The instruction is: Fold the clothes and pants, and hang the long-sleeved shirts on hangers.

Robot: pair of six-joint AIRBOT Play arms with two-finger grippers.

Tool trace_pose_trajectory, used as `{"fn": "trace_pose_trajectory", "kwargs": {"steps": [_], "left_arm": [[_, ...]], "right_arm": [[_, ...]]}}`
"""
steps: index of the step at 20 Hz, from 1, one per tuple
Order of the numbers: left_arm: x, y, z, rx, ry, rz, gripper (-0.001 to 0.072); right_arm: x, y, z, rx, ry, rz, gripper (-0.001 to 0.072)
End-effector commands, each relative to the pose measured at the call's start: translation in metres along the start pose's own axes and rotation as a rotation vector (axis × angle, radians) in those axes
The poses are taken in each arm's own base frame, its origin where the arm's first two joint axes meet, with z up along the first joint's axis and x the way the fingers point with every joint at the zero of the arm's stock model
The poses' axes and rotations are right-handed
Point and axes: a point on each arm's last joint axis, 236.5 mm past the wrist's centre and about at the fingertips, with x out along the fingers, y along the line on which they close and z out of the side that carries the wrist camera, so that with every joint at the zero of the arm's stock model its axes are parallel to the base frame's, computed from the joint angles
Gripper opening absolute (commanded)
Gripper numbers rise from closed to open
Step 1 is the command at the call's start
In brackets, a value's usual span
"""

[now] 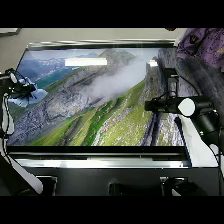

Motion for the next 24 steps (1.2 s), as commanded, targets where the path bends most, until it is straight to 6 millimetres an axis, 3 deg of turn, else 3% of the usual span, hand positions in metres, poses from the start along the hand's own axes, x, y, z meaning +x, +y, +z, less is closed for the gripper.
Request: {"fn": "trace_pose_trajectory", "kwargs": {"steps": [1,3,5,8,11,13,16,19,20,22,23,24], "left_arm": [[-0.047,-0.059,-0.012,-0.022,0.051,-0.221,0.0009],[-0.099,-0.108,-0.018,0.027,0.022,-0.329,0.0008],[-0.151,-0.152,-0.046,0.137,0.008,-0.381,0.0008],[-0.215,-0.215,-0.116,0.311,0.034,-0.466,0.0008],[-0.265,-0.276,-0.214,0.456,0.126,-0.599,0.0009],[-0.279,-0.303,-0.285,0.589,0.190,-0.625,0.0008],[-0.281,-0.342,-0.384,0.680,0.256,-0.656,0.0009],[-0.272,-0.368,-0.460,0.624,0.332,-0.691,0.0018],[-0.267,-0.370,-0.472,0.608,0.350,-0.691,0.0091],[-0.266,-0.370,-0.465,0.590,0.348,-0.692,0.0510],[-0.268,-0.365,-0.445,0.574,0.335,-0.692,0.0617],[-0.272,-0.358,-0.418,0.550,0.314,-0.695,0.0622]], "right_arm": [[0.000,0.000,0.000,0.000,-0.001,0.001,0.0035],[0.000,0.000,0.000,0.000,-0.001,0.001,0.0035],[0.000,0.000,0.000,0.000,-0.001,0.001,0.0035],[0.000,0.000,0.000,0.000,-0.001,0.001,0.0035],[0.000,0.000,0.000,0.000,-0.001,0.001,0.0035],[0.000,0.000,0.000,0.000,-0.001,0.001,0.0035],[0.000,0.001,0.001,0.000,-0.006,0.001,0.0035],[0.000,0.001,0.004,0.000,-0.018,0.002,0.0035],[0.000,0.001,0.004,0.000,-0.018,0.002,0.0035],[0.000,0.001,0.005,0.000,-0.019,0.002,0.0035],[0.000,0.001,0.006,0.001,-0.024,0.003,0.0035],[0.000,0.001,0.008,0.001,-0.033,0.003,0.0035]]}}
